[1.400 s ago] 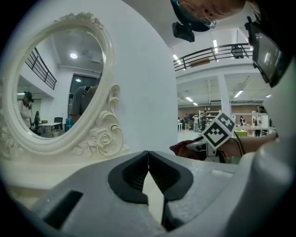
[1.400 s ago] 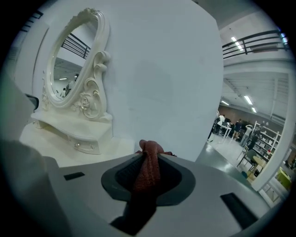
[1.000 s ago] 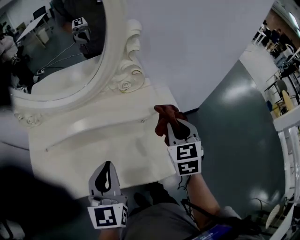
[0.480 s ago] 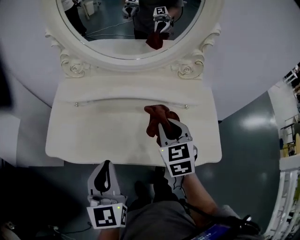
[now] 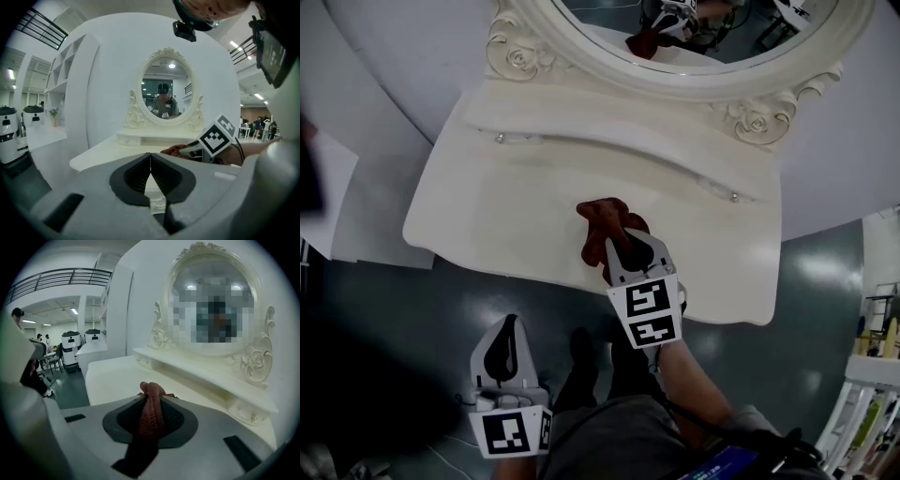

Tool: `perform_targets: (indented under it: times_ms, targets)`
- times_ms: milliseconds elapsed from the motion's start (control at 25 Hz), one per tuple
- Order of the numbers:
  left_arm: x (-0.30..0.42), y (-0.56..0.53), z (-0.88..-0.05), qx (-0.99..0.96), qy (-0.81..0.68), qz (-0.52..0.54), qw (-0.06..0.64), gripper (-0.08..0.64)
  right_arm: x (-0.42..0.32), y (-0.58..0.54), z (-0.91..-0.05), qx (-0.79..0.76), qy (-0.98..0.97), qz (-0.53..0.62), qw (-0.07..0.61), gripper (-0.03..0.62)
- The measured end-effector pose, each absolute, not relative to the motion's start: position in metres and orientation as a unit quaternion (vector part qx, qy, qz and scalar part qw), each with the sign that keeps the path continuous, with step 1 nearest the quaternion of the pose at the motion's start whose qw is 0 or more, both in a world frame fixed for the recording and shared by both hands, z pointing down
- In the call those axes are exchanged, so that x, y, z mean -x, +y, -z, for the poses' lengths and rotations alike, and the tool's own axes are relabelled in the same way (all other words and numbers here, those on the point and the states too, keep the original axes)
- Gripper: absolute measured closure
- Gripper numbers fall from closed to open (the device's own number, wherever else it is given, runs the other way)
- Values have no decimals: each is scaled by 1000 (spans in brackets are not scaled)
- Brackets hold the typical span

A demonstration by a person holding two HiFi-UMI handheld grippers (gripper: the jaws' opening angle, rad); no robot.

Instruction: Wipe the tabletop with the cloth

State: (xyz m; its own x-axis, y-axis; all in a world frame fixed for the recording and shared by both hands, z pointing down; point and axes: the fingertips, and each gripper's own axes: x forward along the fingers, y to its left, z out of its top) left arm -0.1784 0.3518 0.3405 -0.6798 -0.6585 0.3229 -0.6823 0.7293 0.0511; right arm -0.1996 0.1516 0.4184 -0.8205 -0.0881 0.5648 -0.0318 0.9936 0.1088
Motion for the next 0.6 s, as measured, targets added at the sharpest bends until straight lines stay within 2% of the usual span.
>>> perform_targets:
  times_ms: [600]
  targets:
    - [177, 384, -390, -359, -911, -23, 199, 545, 198, 201, -493, -4, -938, 37, 345, 522]
